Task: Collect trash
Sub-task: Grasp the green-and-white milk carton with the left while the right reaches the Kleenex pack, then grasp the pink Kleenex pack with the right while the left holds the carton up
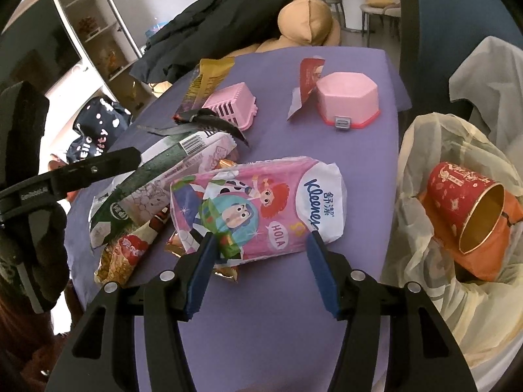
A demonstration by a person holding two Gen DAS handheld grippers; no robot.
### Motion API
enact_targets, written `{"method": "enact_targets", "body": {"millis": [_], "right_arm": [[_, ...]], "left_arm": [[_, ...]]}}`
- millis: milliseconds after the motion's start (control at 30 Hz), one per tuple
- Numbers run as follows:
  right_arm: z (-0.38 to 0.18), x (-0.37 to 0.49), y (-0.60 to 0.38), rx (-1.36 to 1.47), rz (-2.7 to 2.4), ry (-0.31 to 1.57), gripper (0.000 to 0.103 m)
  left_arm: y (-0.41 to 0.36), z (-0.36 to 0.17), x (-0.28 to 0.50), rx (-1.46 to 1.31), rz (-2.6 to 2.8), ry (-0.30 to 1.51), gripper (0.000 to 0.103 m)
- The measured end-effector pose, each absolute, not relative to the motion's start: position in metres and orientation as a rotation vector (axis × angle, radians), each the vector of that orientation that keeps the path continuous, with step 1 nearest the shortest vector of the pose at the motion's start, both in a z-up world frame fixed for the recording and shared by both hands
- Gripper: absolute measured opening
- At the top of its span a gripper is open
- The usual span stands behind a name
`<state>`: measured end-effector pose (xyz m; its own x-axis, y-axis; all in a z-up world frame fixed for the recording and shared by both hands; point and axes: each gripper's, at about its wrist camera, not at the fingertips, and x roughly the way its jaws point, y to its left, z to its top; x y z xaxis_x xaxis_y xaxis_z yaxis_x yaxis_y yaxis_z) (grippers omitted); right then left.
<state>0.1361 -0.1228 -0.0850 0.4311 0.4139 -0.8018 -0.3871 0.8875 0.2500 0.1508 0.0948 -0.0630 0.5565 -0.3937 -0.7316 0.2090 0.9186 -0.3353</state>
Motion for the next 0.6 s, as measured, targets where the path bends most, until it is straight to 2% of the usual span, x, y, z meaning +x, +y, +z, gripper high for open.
{"method": "enact_targets", "body": {"millis": [233, 400, 600], "right_arm": [[-0.084, 0.135, -0.121, 0.011, 0.514, 1.002, 0.054], [-0.083, 0.133, -0.120, -0.007, 0.517, 1.002, 0.054], [-0.080, 0.130, -0.119, -0.027, 0.483, 0.993, 0.054]], "left_arm": [[0.098, -0.081, 0.161, -0.209, -0.311, 0.968, 0.058], [0.105, -0.082, 0.159, -0.243, -0.329, 0.952, 0.051], [0.112, -0.082, 0.156, -0.268, -0.333, 0.939, 0.050]]}}
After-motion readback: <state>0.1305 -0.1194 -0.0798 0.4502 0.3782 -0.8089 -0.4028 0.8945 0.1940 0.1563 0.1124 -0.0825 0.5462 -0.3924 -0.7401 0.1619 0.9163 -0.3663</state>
